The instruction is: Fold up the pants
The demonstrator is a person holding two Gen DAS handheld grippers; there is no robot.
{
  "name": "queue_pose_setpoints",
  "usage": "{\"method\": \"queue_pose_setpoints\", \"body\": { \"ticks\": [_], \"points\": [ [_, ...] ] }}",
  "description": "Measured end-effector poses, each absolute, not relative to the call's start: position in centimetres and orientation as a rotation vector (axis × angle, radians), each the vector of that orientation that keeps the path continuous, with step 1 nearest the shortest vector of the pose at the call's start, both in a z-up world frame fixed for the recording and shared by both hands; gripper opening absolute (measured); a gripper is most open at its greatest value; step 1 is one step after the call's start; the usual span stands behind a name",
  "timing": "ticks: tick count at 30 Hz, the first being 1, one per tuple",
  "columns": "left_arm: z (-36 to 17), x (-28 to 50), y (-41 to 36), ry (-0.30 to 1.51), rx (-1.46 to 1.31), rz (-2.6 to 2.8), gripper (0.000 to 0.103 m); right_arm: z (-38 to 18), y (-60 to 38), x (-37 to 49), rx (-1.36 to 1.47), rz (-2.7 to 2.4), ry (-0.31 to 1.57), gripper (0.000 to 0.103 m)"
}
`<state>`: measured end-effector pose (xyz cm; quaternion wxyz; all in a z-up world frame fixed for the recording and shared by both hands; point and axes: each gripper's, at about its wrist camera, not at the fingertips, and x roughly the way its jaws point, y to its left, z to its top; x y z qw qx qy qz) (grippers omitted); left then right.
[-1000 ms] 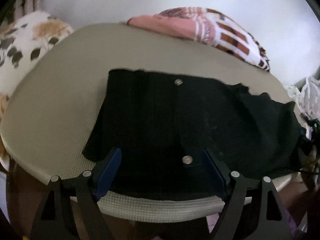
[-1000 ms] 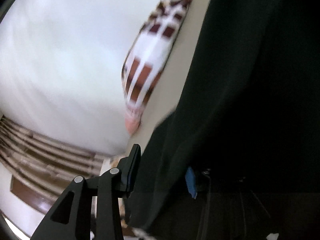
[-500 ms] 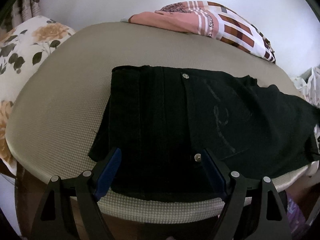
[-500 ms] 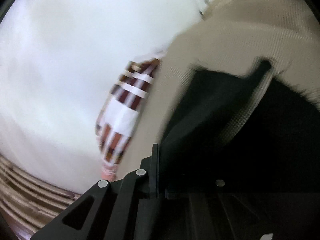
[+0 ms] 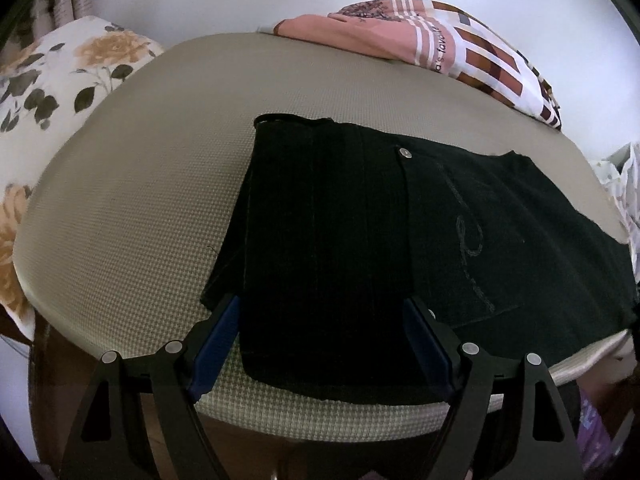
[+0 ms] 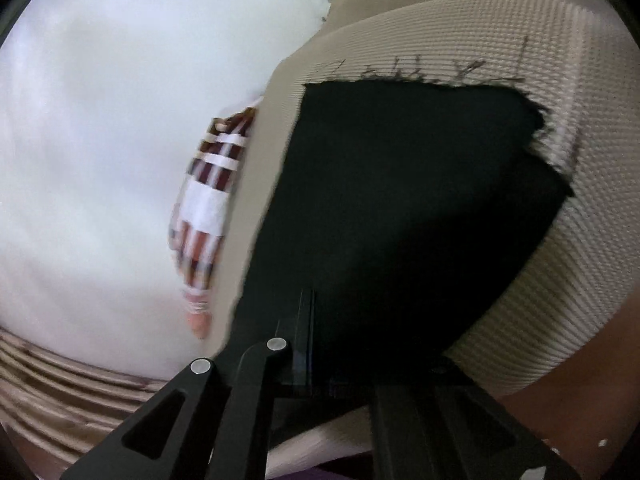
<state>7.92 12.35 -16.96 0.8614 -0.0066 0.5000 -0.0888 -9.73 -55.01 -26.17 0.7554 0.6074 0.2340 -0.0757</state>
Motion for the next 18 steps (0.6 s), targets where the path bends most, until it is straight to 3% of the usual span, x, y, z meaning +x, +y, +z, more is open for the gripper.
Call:
{"method": "queue_pose_setpoints", "body": {
  "ticks": [4,7,8,14,18],
  "points": [
    [-17.1,7.7,12.1,1.038,-0.005,-0.17,0.082,-27.1,-56.7,-11.4,1.441,-0.149,0.401,0.017],
    [-17.2,7.6,12.1,1.036,-0.008,-0.167,0.084,-26.7,-57.0,-11.6,1.422,-0.165,0.407,0.013],
    [-17.2,7.6,12.2,1.035,-0.003,-0.168,0.085,-26.4,-57.0,-12.2,1.393,-0.185,0.415,0.007],
    [-18.3,7.9,13.8,1.079,-0.094,-0.176,0.091,-27.0,-57.9,-14.1,1.348,-0.261,0.419,0.003],
    [-17.7,7.7,14.6,1.063,-0.157,-0.167,0.091,-27.2,-58.3,-15.2,1.392,-0.214,0.375,0.011]
  ]
}}
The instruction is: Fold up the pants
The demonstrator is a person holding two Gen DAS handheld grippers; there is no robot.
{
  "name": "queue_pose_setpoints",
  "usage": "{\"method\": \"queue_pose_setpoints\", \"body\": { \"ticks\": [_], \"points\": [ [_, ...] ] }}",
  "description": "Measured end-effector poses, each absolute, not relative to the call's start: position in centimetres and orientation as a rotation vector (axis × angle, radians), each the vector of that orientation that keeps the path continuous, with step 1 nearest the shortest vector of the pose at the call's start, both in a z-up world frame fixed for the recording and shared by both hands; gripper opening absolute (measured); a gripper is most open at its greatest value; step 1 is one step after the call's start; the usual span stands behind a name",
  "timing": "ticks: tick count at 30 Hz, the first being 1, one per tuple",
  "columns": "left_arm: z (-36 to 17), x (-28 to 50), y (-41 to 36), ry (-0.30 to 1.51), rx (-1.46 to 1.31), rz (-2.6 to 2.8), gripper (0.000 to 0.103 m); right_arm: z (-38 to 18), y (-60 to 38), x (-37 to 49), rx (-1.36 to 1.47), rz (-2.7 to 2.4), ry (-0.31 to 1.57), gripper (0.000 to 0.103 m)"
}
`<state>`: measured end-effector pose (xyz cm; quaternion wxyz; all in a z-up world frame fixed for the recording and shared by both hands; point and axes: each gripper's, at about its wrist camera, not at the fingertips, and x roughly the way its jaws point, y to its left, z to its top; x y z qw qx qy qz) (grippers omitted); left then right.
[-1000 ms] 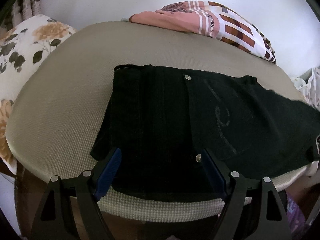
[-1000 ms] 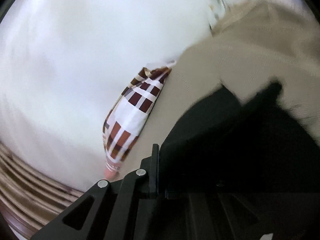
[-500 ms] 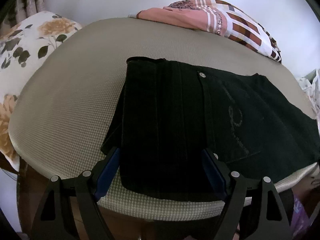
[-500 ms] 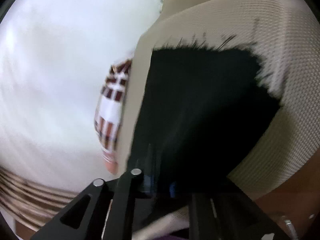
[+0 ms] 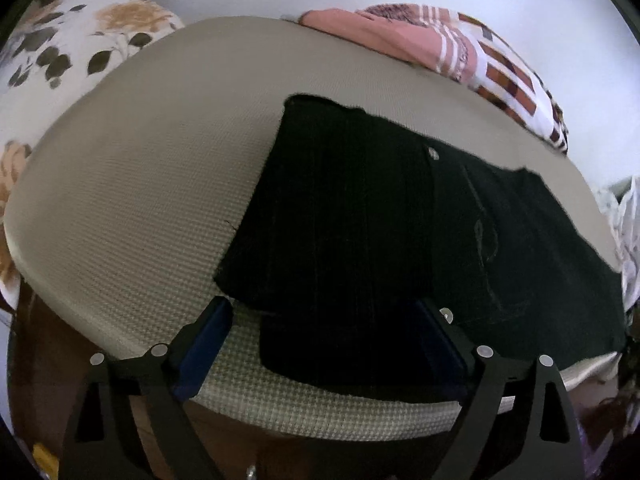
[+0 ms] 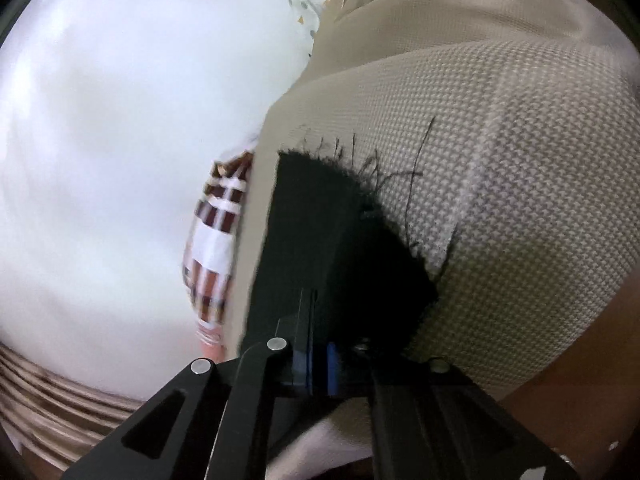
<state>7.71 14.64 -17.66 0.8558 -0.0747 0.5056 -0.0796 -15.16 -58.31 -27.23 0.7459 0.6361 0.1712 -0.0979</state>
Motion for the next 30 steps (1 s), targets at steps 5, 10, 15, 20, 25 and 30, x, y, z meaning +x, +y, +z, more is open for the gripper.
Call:
{"method": "queue_pose_setpoints", "body": {
  "ticks": [5,10,15,20,25,30],
  "points": [
    [-13.8,6.5,16.6,0.932,-0.253,-0.17,0.091,-26.6,-58.0,-15.4,1.453,-0.188,0.35,0.044],
    [-11.7,6.2,19.9,0.927,-0.347,-0.164,0.091,-24.9,-55.1,-16.5,1.542,-0.209,0.35,0.051],
    [-12.9,6.2,22.0,1.016,-0.365,-0.162,0.09,-21.3,-49.4,-13.1,1.5,-0.012,0.433,0.061],
    [-14.7,5.8,22.8,1.085,-0.462,-0.202,0.054,-20.7,-42.2,-8.2,1.533,0.219,0.538,0.065],
    [-15.9,6.1,21.4,1.142,-0.469,-0.265,0.048,-21.5,-35.9,-4.8,1.497,0.341,0.668,0.07],
    [-17.3,7.1,19.9,1.224,-0.417,-0.286,0.048,-23.8,-33.8,-4.0,1.546,0.357,0.764,0.07]
  ]
}}
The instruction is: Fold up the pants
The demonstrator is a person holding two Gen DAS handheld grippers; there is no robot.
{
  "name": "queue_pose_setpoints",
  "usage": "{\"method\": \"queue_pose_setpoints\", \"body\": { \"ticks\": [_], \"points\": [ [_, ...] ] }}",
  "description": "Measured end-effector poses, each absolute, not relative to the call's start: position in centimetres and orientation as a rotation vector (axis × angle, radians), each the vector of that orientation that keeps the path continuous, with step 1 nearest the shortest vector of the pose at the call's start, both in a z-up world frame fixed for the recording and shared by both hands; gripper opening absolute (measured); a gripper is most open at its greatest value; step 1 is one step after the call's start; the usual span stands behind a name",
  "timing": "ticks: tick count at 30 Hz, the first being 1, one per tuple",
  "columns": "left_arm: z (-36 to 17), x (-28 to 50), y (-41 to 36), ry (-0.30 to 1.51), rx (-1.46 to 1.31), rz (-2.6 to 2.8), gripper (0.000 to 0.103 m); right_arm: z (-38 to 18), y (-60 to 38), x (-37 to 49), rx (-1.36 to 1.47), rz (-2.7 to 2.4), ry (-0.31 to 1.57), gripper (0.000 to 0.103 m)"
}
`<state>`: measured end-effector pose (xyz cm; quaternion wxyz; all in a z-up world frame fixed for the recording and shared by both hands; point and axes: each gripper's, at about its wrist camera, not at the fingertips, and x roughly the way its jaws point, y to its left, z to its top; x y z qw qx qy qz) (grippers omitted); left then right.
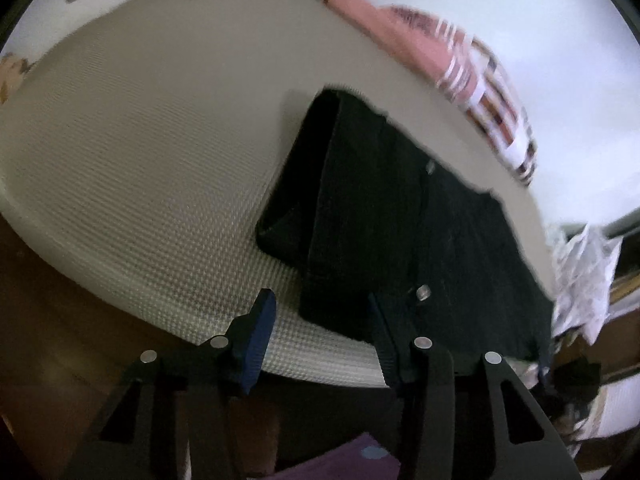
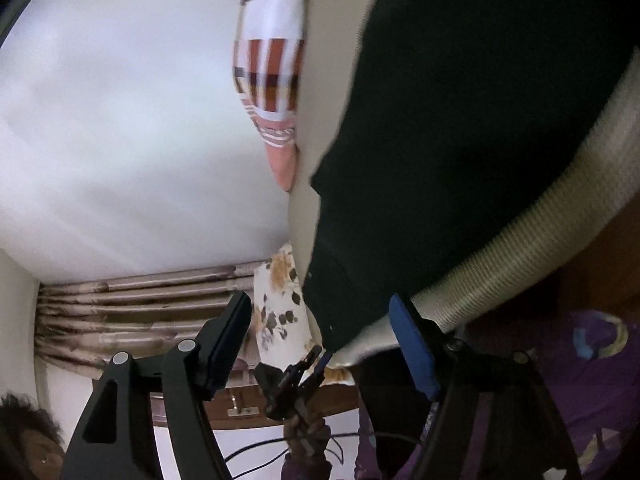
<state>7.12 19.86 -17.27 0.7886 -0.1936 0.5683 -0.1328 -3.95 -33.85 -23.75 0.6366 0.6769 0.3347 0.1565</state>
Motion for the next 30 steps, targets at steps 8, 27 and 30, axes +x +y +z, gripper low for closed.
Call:
{"method": "queue_pose_setpoints", "body": {
  "ticks": [8,27,30],
  "points": [
    [-16.3,7.4,18.6,1.163,-0.325,-0.292,0.017,-23.5,-34.0,-4.4,1.558,0.333,0.739,0.076],
    [-16.3,9.7,19.0,0.972,-0.059,-0.238,0.017,-24.1,-33.6,-4.4,1.55,0.324,0.762,0.078],
    [-16.2,9.7,18.8,0.967,-0.055,-0.236,0.018,-23.6,-33.5,-4.3,1.529,0.343,0.761,0.078]
  ]
}}
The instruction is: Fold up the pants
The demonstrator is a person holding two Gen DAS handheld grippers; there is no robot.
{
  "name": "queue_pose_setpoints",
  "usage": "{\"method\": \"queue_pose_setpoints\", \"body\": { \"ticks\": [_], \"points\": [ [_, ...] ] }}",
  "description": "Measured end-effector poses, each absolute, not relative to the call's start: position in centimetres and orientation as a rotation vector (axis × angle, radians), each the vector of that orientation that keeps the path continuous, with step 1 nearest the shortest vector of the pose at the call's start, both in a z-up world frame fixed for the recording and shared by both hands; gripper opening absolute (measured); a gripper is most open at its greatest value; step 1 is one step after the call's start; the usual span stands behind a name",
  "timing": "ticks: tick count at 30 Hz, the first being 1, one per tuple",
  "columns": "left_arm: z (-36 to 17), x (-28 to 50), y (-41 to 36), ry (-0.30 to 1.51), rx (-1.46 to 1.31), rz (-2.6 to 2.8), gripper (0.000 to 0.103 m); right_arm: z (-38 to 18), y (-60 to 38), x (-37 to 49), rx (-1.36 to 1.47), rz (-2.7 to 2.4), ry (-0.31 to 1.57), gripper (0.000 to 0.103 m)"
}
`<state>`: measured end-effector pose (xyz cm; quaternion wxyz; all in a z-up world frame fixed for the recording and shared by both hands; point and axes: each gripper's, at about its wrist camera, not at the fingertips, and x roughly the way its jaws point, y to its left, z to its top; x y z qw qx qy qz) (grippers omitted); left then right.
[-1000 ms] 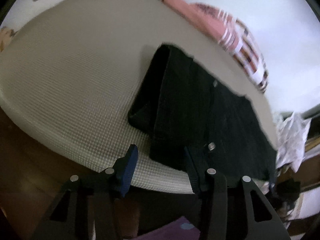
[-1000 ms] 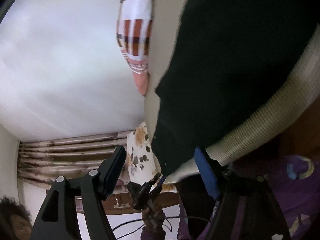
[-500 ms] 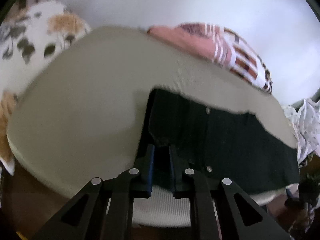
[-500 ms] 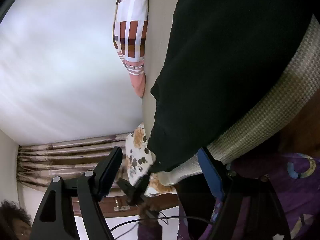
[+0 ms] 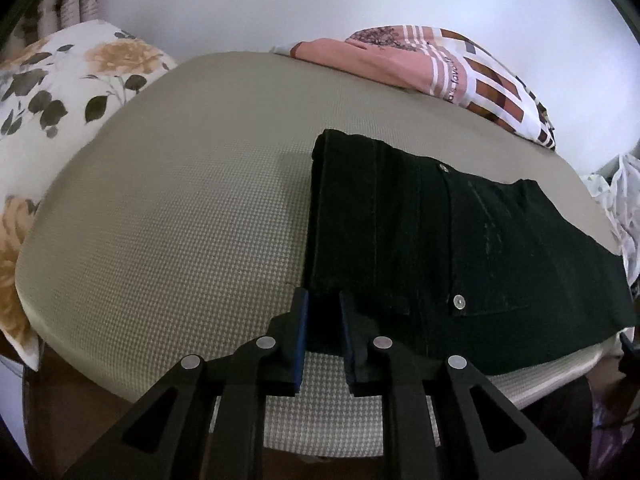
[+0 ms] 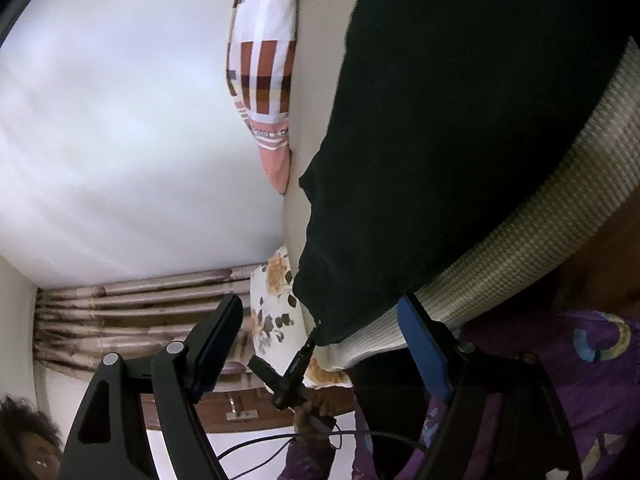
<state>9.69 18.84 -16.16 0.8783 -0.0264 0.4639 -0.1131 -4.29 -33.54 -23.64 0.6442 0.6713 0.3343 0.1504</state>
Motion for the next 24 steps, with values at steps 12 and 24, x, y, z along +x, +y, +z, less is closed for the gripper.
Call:
{"method": "queue_pose_setpoints", "body": {
  "ticks": [12,24],
  "points": [
    [-17.2,9.6,21.5,0.94,-0.186,-0.154,0.064,-13.8,-28.7,7.8,0.658,0.559,0.825,0.077],
    [-12.2,8.0,18.6,0.747,-0.017,-0.058,0.065,-17.2,-23.3,24.3,0.244,0.616,0.952,0.052]
  ]
}}
